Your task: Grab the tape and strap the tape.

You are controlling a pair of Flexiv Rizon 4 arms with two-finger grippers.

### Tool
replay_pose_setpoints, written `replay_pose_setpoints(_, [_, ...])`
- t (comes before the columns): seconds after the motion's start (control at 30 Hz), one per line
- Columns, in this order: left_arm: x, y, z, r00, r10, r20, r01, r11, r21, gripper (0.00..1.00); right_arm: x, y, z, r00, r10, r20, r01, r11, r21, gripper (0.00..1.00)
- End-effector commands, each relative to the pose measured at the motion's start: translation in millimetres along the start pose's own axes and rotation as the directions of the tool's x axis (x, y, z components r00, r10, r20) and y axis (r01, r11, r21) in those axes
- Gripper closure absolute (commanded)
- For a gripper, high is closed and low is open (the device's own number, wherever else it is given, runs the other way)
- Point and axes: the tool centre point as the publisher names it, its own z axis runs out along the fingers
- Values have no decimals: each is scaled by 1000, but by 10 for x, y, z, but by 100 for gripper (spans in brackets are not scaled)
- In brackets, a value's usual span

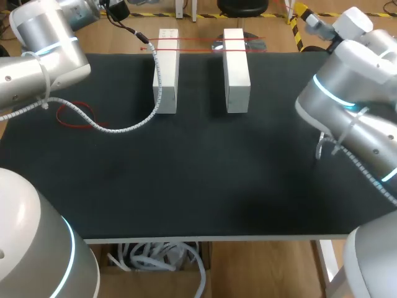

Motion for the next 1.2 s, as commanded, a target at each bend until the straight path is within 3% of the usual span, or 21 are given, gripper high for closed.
replay_pose_setpoints(0.03, [5,-1,0,1000,0,2,0,1000,1,100,26,-43,35,992,120,26,-96,895,-436,0])
replay_pose_setpoints(0.07, [5,-1,0,1000,0,2,0,1000,1,100,26,-43,35,992,120,26,-96,895,-436,0])
replay_pose_setpoints(0.23, [5,-1,0,1000,0,2,0,1000,1,100,249,4,260,933,359,-37,-329,806,-491,0])
replay_pose_setpoints(0.33, [5,-1,0,1000,0,2,0,1000,1,100,322,-78,321,869,490,-73,-459,740,-491,0])
replay_pose_setpoints(0.4, [5,-1,0,1000,0,2,0,1000,1,100,393,-131,347,835,539,-109,-523,716,-462,0])
replay_pose_setpoints(0.5, [5,-1,0,1000,0,2,0,1000,1,100,465,-227,360,756,635,-155,-627,637,-449,0])
replay_pose_setpoints(0.57, [5,-1,0,1000,0,2,0,1000,1,100,516,-274,352,720,670,-183,-673,607,-423,0])
replay_pose_setpoints(0.8, [5,-1,0,1000,0,2,0,1000,1,100,544,-305,217,702,695,-155,-694,617,-371,0])
replay_pose_setpoints(1.0, [5,-1,0,1000,0,2,0,1000,1,100,461,-148,57,639,750,-170,-730,523,-441,0])
replay_pose_setpoints(1.1, [5,-1,0,1000,0,2,0,1000,1,100,432,-60,62,628,753,-196,-737,495,-460,0])
replay_pose_setpoints(1.2, [5,-1,0,1000,0,2,0,1000,1,100,377,-31,120,635,743,-212,-735,497,-460,0])
